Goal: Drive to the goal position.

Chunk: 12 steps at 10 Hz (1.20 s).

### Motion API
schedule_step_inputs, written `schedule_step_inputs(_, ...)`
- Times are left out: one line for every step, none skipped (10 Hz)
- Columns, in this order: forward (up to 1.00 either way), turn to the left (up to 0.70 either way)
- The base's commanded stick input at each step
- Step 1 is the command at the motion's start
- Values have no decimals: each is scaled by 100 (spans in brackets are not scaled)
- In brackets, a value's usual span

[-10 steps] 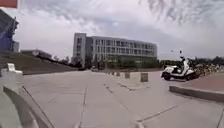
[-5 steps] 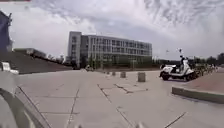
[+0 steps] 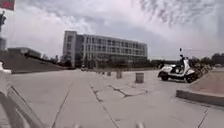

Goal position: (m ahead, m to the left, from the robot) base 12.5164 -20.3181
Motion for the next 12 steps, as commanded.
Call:
schedule_step_inputs(70,0)
schedule_step_inputs(70,0)
schedule_step_inputs(70,-2)
schedule_step_inputs(70,-14)
schedule_step_inputs(70,-14)
schedule_step_inputs(70,-14)
schedule_step_inputs(70,-14)
schedule_step_inputs(70,-14)
schedule_step_inputs(70,-14)
schedule_step_inputs(70,-14)
schedule_step_inputs(70,-14)
schedule_step_inputs(70,-9)
